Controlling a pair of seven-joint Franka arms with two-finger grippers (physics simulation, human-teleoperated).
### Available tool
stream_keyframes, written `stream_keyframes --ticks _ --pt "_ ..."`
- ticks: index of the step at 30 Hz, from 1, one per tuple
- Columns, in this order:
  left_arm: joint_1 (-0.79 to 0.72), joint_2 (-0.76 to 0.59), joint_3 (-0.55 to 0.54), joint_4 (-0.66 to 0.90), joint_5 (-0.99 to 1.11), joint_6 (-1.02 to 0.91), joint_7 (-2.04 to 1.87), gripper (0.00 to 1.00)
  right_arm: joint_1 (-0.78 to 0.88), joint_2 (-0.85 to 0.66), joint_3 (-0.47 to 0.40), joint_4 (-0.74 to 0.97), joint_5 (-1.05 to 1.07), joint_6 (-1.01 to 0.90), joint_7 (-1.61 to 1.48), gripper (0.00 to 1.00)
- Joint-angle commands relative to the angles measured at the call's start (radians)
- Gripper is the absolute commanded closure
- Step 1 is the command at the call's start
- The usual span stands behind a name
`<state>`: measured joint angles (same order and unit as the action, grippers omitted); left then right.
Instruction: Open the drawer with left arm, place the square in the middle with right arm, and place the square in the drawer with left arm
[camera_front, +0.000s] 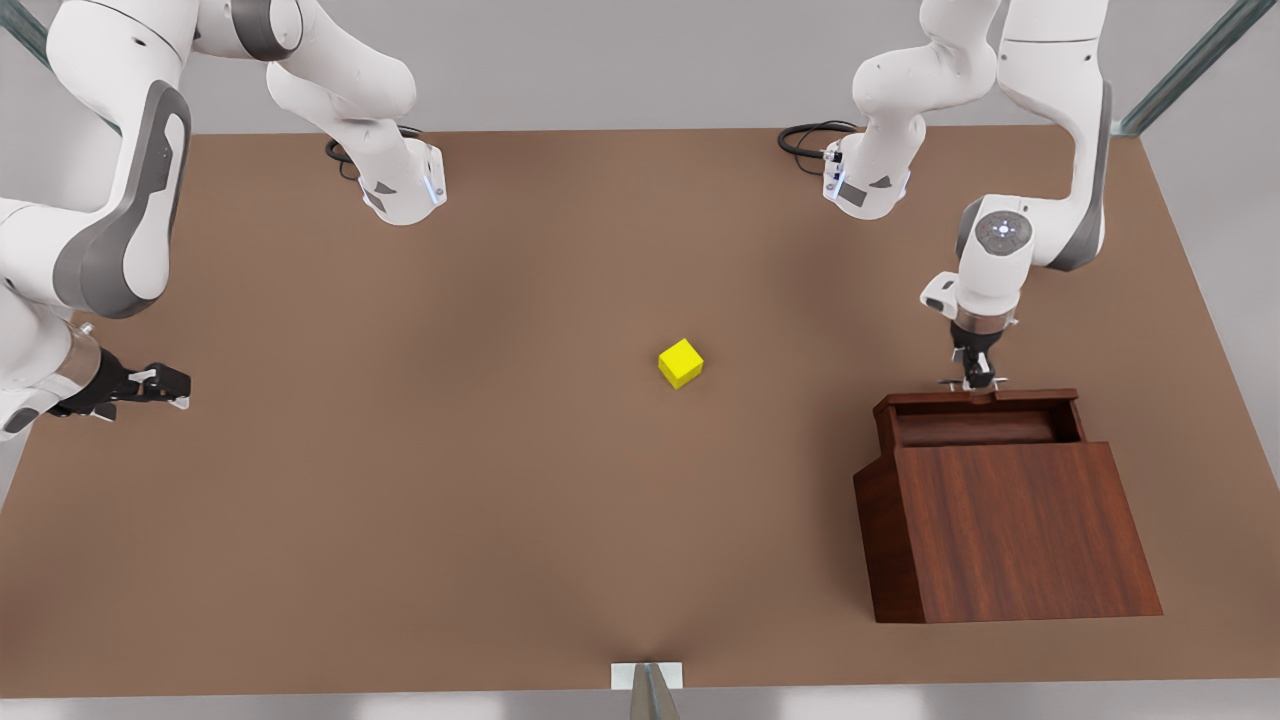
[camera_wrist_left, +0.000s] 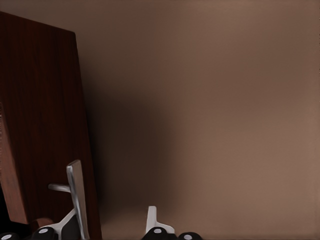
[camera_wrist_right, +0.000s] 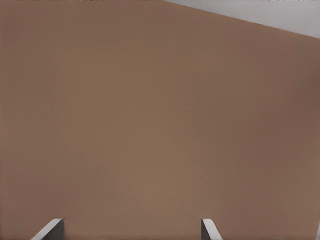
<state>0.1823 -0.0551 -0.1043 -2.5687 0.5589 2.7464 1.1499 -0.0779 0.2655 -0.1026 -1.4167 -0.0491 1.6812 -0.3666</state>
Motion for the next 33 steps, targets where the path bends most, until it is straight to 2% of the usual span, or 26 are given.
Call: stream_keyframes --ticks 1,14,19,33 --pt "0.002 0.000 0.000 -0.001 0.000 -0.001 0.001 0.29 0.000 0.000 0.000 0.001 0.000 0.000 0.000 0.00" --pt "-0.001 -0.022 0.000 -0.027 0.001 0.001 -0.001 0.29 0.000 0.000 0.001 -0.001 -0.003 -0.002 -0.002 0.00" --pt "-0.001 -0.034 0.000 -0.036 -0.001 -0.001 0.001 0.29 -0.020 -0.009 0.000 0.004 -0.006 -0.113 -0.014 0.00" --pt "-0.006 -0.051 0.000 -0.057 -0.001 0.001 0.001 0.29 -0.010 0.023 0.012 0.004 0.002 -0.098 -0.012 0.00"
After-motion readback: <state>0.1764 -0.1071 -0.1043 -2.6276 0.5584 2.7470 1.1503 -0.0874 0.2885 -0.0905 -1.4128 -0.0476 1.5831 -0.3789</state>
